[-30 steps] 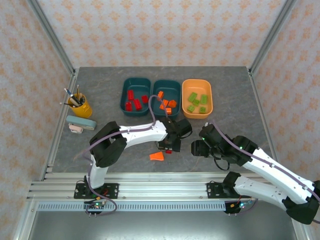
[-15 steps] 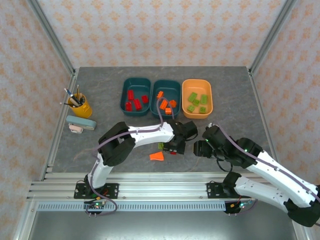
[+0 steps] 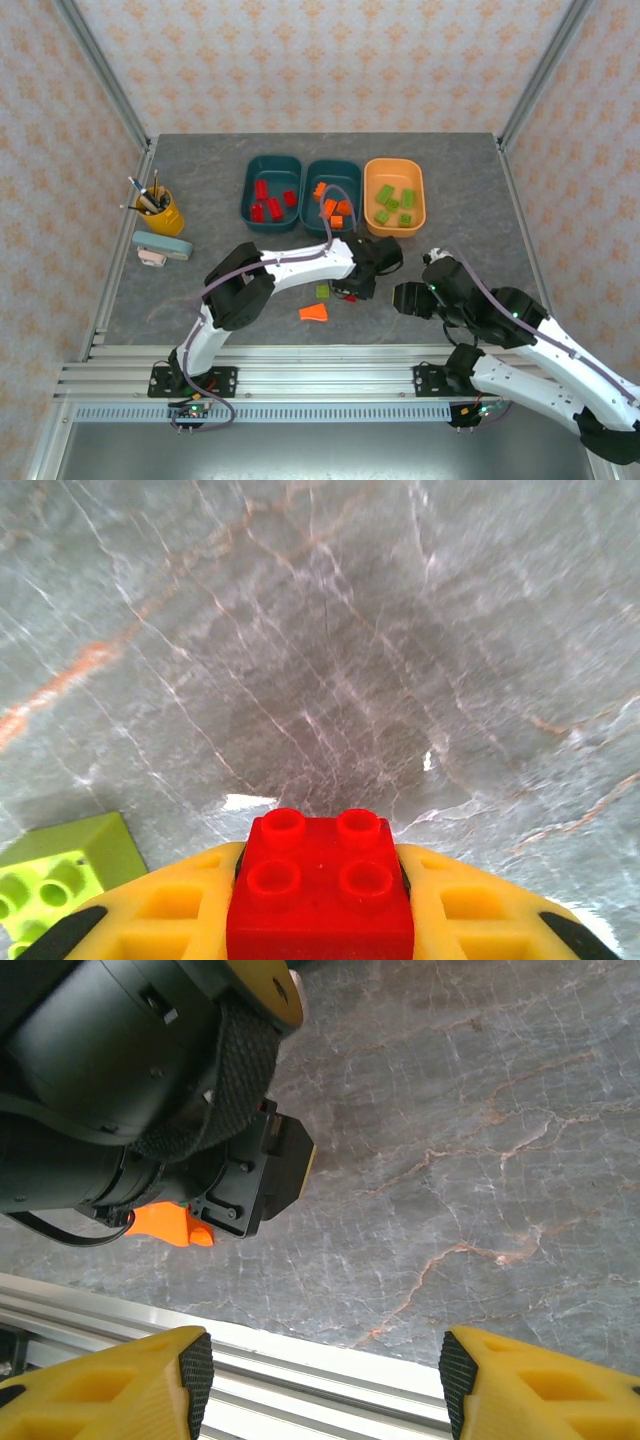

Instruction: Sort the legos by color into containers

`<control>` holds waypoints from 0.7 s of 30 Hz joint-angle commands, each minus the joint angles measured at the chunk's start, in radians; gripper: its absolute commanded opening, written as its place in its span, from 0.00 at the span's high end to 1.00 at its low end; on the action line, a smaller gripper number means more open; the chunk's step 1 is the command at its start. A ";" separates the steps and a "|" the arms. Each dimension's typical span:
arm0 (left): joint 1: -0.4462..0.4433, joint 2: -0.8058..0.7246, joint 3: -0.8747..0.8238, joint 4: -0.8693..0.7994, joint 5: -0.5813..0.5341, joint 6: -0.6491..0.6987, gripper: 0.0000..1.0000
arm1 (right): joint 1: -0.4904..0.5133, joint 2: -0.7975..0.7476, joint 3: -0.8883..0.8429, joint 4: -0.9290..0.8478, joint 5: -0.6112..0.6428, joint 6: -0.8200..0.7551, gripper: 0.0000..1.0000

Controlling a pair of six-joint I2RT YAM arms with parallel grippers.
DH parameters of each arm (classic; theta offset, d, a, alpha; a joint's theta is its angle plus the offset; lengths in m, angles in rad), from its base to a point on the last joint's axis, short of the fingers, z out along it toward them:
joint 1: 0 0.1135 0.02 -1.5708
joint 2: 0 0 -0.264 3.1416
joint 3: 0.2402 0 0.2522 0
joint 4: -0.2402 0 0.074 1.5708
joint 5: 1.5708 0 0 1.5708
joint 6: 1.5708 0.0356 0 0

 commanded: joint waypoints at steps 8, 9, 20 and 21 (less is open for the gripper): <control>0.310 -0.209 0.084 -0.060 -0.048 0.067 0.72 | 0.001 0.136 0.061 0.346 -0.068 -0.073 0.34; 0.351 -0.207 0.095 -0.054 -0.040 0.075 0.72 | 0.001 0.163 0.065 0.389 -0.075 -0.083 0.33; 0.646 0.014 0.365 0.039 0.018 0.109 0.71 | -0.134 0.526 0.219 0.696 -0.142 -0.016 0.27; 0.660 0.045 0.391 0.053 0.020 0.109 0.71 | -0.153 0.566 0.223 0.739 -0.156 0.005 0.27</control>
